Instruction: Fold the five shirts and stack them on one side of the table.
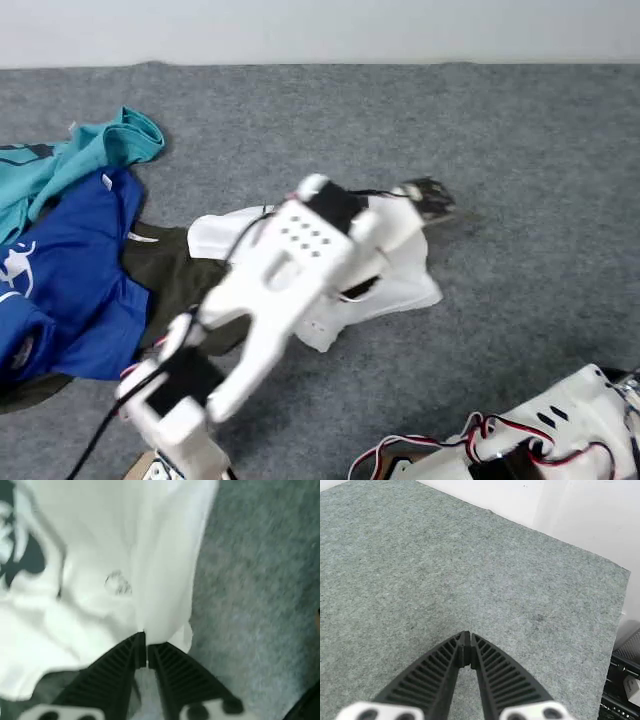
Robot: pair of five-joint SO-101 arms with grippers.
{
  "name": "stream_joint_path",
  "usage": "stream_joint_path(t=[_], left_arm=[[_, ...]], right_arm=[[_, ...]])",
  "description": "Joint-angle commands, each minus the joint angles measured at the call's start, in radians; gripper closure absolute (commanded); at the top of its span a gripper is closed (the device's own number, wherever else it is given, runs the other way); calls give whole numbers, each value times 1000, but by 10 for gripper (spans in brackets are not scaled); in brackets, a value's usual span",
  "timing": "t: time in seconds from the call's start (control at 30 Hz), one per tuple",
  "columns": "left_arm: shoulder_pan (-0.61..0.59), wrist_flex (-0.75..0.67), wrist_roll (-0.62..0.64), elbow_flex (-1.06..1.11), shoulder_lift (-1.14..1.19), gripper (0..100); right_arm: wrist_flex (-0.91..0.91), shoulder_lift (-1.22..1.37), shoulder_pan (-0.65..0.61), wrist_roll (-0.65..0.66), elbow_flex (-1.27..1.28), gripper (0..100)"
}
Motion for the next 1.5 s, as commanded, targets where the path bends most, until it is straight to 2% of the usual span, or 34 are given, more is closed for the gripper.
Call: stream_joint_path(t=[0.0,0.17,0.3,0.47,0.67,0.87,0.97,1.1,1.47], left_arm=[[-78,31,-14,114,-229,995],[-244,31,-20,266,-482,995],[-442,31,-43,360,-649,995],[-698,31,-95,395,-796,995],[-993,29,-115,394,-884,995],[-1243,26,-115,392,-914,995],[-1347,-2,-115,395,-919,995],[-1418,-31,-109,404,-913,995],[-1419,-92,-109,585,-919,995]], right_arm=[[-2,1,-48,11,-35,988],[-2,4,-168,6,-26,988],[21,10,-292,5,-26,988],[134,12,-522,11,-26,983],[159,12,-794,12,-20,982],[79,15,-1015,104,31,879],[38,27,-1095,137,60,878],[-1,173,-1190,138,49,878],[-18,935,-1431,149,-325,878]])
